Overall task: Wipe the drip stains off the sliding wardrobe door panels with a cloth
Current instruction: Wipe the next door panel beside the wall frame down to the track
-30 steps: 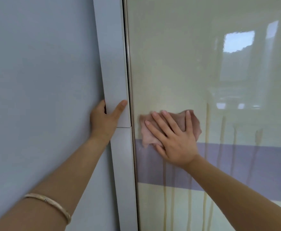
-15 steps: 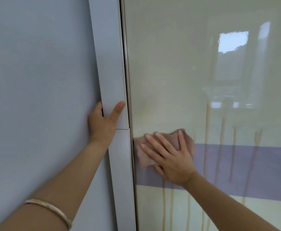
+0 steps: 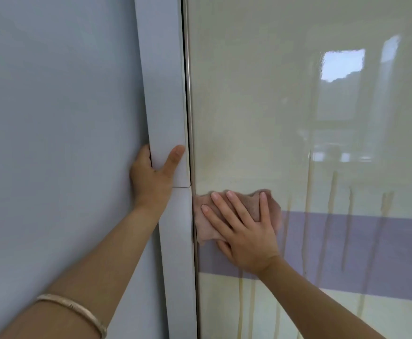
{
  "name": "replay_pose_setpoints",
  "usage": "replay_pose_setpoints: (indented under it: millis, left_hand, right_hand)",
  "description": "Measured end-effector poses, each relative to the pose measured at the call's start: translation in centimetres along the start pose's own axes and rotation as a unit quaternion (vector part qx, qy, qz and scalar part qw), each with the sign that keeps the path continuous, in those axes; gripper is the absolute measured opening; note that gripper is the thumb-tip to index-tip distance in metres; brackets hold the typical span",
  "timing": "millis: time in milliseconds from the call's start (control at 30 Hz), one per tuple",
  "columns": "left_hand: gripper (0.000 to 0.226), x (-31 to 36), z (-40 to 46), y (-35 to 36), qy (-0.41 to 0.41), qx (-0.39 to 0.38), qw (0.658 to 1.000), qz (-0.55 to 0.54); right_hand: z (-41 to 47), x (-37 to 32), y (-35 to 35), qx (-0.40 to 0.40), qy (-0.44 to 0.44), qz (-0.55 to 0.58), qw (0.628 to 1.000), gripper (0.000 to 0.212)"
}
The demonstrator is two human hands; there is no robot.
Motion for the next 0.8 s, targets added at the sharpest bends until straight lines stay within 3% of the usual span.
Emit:
replay_pose_setpoints:
  millis: [133,300,433,567,667,800]
  left_hand:
    - [0.043,0.3,0.0,0.2,0.005,-0.002,1.0,-0.001]
    - [0.041,-0.3,0.1,0.2,0.006,-0.003,1.0,-0.01]
    - [0.041,-0.6,0.2,0.2,0.021,0.002,1.0,-0.016]
    - [0.04,-0.6,0.1,0.1,0.02,-0.005,1.0,-0.015]
    - [0.036,-0.4,0.2,0.1,0.021,-0.003,1.0,-0.014]
    - [0.039,-0.6,0.4,0.1,0.022,-0.002,1.0,-0.002]
  right_hand:
    - [1.4,3.4,-0.5,0.024,-0.049,0.02,0.998,0.056]
    - [7.5,10.9,-1.6,0.074,0.075,-0.027,0.994,0.055]
    - [3.9,8.0,-0.7,0.061,0.117,-0.032,0.991,0.057]
    - [-2.3,2.8,-0.1,0.01,0.006,-0.031,0.999,0.061]
    - [-1.3,4.4,-0.5,0.026,-0.046,-0.008,0.999,0.058]
    - [4.9,9.0,-1.0,0.064,0.046,-0.027,0.997,0.056]
Point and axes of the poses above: each hand's wrist, its own z-axis towards the middle knuckle, its own y-axis out of the palm, x = y × z, the point moved 4 cm from there along z, towards the middle knuckle, and after that the axes turned 10 degrees about -z, right-handed, at the moved point
